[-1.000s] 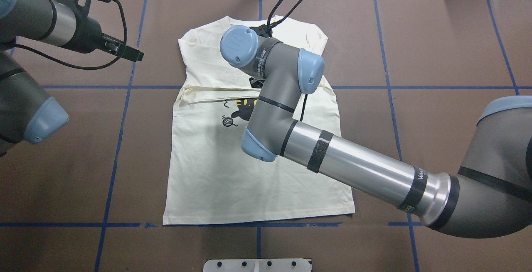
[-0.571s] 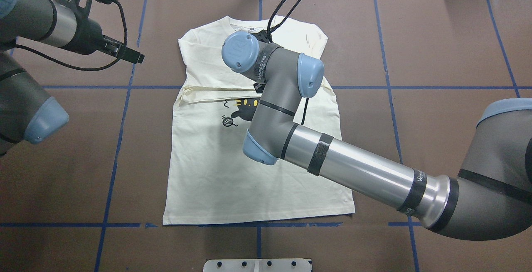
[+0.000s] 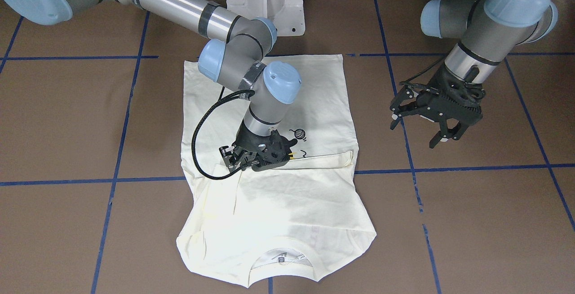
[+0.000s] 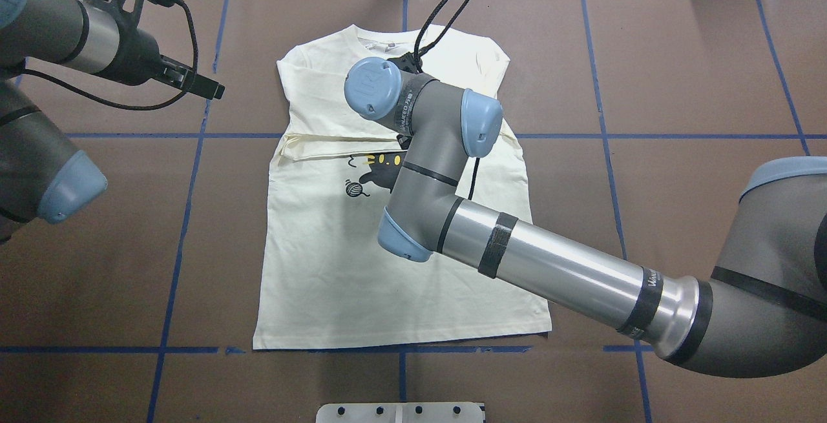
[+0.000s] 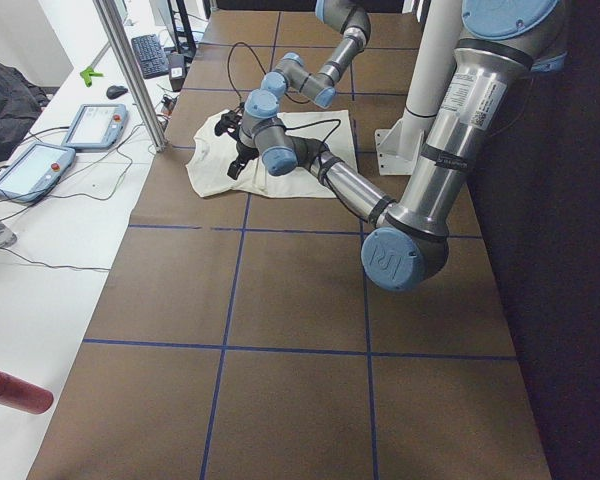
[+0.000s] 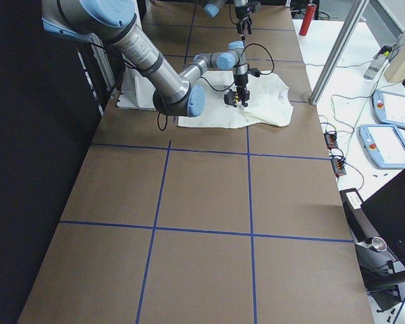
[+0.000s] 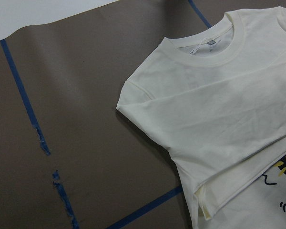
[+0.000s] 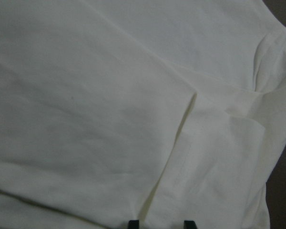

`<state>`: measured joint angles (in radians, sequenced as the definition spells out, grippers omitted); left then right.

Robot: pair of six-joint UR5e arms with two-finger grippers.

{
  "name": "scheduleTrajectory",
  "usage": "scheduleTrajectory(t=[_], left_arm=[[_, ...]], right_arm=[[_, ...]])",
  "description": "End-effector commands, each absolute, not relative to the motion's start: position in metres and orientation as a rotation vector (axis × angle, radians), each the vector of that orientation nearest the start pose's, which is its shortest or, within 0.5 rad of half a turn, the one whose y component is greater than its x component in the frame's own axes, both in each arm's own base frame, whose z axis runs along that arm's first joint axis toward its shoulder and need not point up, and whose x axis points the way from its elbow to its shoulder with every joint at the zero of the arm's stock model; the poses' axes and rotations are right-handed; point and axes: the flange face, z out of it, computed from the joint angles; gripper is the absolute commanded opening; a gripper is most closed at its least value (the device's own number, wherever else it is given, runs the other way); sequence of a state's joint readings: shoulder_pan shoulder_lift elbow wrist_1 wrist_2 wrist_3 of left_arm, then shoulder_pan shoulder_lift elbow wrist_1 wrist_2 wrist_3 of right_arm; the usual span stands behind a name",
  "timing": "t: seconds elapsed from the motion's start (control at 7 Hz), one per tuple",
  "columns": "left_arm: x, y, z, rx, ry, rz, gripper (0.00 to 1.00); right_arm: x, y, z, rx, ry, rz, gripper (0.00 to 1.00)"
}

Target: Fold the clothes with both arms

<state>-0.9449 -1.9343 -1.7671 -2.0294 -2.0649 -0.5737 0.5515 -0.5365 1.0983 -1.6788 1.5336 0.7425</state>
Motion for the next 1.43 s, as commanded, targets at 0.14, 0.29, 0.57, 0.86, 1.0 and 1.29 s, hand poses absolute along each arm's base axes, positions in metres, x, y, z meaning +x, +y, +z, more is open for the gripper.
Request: scheduleTrajectory(t=[0.14, 0.29, 0.57, 0.86, 1.0, 1.29], left_arm=[[0.288, -0.544, 0.312, 0.562, 0.947, 0.306, 1.00], [0.289, -0.543, 0.311, 0.561, 0.948, 0.308, 1.00], [0.288, -0.544, 0.313, 0.559, 0.946, 0.306, 1.00], [0.288, -0.544, 0.313, 0.559, 0.946, 0.306, 1.00], [0.288, -0.544, 0.313, 0.559, 0.946, 0.306, 1.00], [0.288, -0.544, 0.313, 0.559, 0.946, 0.306, 1.00]], right_arm=[[-0.634, -0.554, 0.214, 0.331, -0.321, -0.256, 0.00], [-0.633, -0.555, 0.213, 0.337, -0.320, -0.249, 0.00], [-0.634, -0.554, 0.212, 0.337, -0.329, -0.215, 0.44], [-0.639, -0.549, 0.213, 0.335, -0.328, -0.222, 0.48], [-0.647, -0.552, 0.222, 0.335, -0.294, -0.221, 0.47], [-0.649, -0.551, 0.224, 0.351, -0.273, -0.230, 0.44]])
